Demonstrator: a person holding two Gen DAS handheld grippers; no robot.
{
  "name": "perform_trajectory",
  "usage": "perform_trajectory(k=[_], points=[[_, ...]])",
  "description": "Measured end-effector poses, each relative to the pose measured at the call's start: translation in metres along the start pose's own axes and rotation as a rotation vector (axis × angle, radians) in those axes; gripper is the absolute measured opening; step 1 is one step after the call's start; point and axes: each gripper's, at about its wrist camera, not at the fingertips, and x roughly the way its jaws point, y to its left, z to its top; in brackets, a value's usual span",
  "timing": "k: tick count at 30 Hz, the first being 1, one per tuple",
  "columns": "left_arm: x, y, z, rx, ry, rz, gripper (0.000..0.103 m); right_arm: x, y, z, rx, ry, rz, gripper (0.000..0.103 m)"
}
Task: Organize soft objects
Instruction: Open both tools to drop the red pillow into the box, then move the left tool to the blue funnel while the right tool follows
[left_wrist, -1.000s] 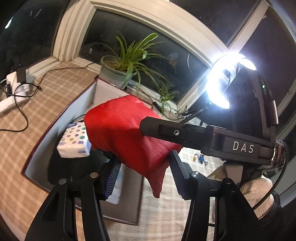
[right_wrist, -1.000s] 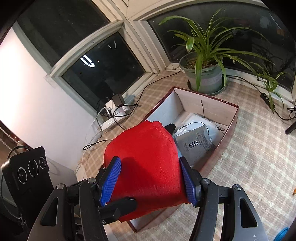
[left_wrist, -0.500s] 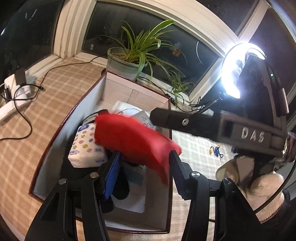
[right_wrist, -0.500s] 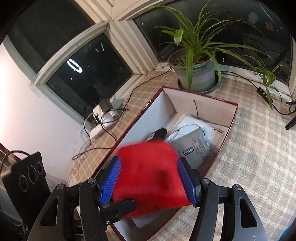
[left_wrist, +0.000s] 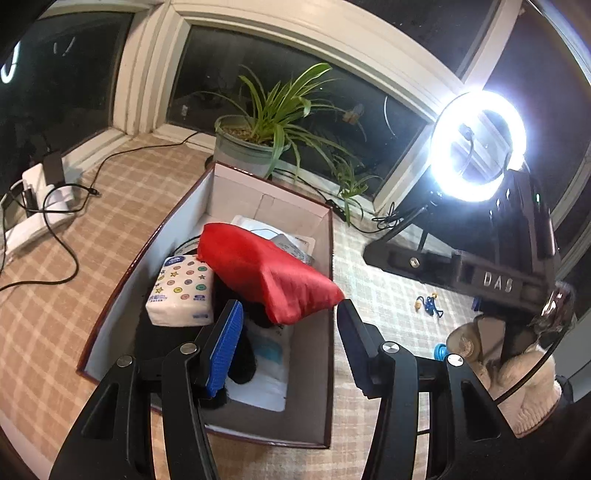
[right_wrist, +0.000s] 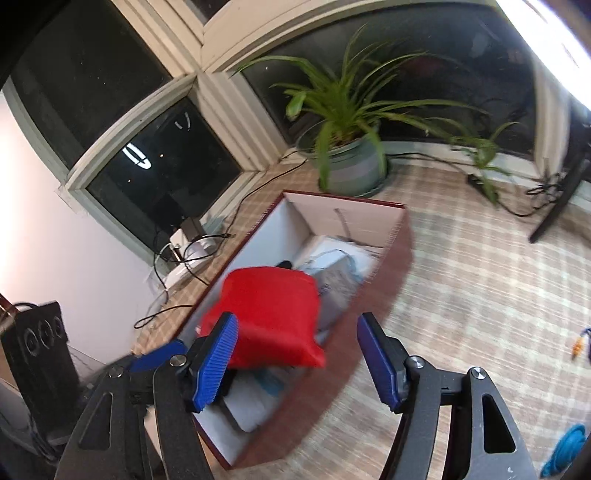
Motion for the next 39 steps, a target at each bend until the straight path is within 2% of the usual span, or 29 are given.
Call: perform_trajectory(k=[8, 10, 16, 24, 27, 31, 39], points=[[-0.009, -0.033, -0.012, 0.031, -0.019, -0.057, 0.051, -0.065, -0.059, -0.040, 0.096, -0.088, -0.019, 0.065], [-0.006, -0.048, -0.018, 0.054, -0.016, -0.079, 0.053, -0.088, -0.081, -0.056, 0.132, -0.119, -0.035, 0.065], [0.016, -0.098, -0.039, 0.126, 0.033, -0.127, 0.053, -0.149, -0.139, -0.101, 0.178, -0.186, -0.165, 0.066], [0.064, -0.178, -0.077, 0.222, 0.120, -0.187, 0.054, -0.217, -0.224, -0.152, 0.316, -0.219, -0.244, 0.068], [0.083, -0.206, -0.092, 0.261, 0.146, -0.191, 0.060, -0.235, -0.247, -0.160, 0.334, -0.222, -0.261, 0.068], [0.112, -0.245, -0.113, 0.306, 0.186, -0.186, 0.060, -0.250, -0.273, -0.162, 0.344, -0.221, -0.261, 0.068], [0.160, -0.294, -0.147, 0.436, 0.212, -0.112, 0.062, -0.247, -0.308, -0.156, 0.298, -0.169, -0.242, 0.068]])
